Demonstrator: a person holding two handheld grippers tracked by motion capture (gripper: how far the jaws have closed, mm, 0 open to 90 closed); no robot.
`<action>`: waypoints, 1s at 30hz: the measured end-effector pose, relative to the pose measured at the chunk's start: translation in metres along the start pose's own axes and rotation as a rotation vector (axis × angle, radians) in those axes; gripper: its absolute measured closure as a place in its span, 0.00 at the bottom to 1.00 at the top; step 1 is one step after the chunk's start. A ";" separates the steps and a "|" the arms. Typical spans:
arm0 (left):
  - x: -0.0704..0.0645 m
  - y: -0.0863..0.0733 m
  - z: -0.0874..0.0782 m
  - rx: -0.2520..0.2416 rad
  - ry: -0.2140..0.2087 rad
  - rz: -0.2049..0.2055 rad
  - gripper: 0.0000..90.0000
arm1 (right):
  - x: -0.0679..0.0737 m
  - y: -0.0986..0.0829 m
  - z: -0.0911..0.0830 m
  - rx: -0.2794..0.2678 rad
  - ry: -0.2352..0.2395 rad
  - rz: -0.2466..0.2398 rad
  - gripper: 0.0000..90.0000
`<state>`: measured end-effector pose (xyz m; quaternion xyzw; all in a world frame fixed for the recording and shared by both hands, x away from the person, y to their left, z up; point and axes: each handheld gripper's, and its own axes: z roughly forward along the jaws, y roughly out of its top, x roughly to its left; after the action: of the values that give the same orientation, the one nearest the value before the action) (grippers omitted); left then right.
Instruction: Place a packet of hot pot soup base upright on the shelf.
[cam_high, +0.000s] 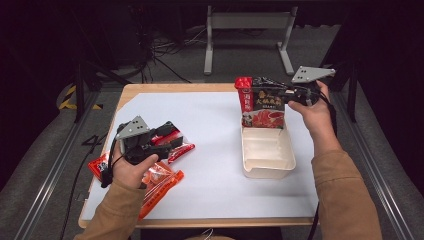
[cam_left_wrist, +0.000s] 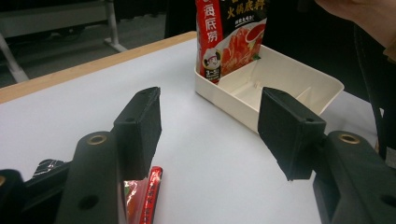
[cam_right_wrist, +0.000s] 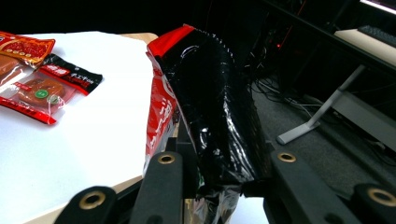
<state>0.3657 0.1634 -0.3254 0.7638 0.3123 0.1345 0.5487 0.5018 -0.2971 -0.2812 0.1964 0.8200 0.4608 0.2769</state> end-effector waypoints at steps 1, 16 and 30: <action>0.000 0.000 0.000 0.000 0.000 0.000 0.45 | 0.000 -0.001 0.001 0.007 0.001 0.001 0.82; 0.001 -0.001 0.002 0.005 0.009 0.005 0.42 | 0.003 -0.023 0.001 0.076 -0.004 0.103 0.78; 0.006 -0.006 0.005 0.066 0.029 0.032 0.37 | 0.004 -0.036 -0.007 0.088 -0.028 0.141 0.80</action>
<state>0.3709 0.1649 -0.3334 0.7844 0.3122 0.1438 0.5163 0.4913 -0.3173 -0.3104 0.2720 0.8197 0.4397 0.2465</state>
